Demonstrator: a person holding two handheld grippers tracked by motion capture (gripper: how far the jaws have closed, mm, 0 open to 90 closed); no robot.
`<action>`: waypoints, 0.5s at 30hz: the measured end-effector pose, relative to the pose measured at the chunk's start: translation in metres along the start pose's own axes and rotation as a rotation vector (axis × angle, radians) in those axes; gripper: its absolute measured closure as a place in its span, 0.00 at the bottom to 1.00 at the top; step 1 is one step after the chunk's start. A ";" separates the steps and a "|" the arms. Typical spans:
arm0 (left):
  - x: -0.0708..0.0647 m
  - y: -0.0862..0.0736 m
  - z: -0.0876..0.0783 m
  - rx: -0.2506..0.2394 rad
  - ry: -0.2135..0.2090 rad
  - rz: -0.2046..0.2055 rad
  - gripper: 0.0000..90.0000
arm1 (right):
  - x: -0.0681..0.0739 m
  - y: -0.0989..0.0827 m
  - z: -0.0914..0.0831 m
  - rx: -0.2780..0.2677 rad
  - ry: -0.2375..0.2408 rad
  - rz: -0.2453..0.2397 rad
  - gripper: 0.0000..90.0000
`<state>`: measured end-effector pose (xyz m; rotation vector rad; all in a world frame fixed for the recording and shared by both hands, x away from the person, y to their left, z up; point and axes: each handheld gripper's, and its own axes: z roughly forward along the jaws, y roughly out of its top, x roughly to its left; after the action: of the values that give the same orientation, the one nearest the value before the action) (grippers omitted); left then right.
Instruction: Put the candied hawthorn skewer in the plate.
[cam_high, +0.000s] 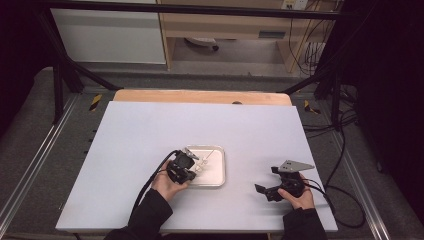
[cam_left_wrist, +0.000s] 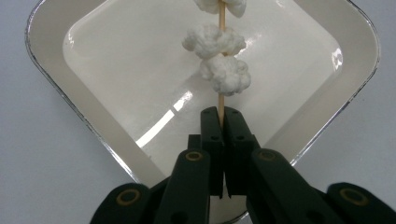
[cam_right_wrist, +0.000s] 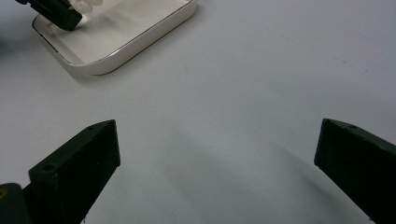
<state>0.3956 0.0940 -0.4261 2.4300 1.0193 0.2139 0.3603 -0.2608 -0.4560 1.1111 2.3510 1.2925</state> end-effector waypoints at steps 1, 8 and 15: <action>0.000 0.000 0.000 -0.002 0.002 0.001 0.98 | 0.000 0.000 0.000 0.000 -0.002 -0.001 0.01; 0.003 -0.002 -0.006 -0.024 -0.014 0.014 0.88 | 0.000 0.000 0.000 -0.002 -0.003 0.001 0.01; 0.010 -0.009 -0.019 -0.107 -0.022 0.042 0.62 | -0.001 0.000 -0.001 -0.003 -0.005 0.001 0.01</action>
<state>0.3909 0.1141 -0.4142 2.3537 0.9242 0.2494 0.3602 -0.2619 -0.4549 1.1137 2.3445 1.2917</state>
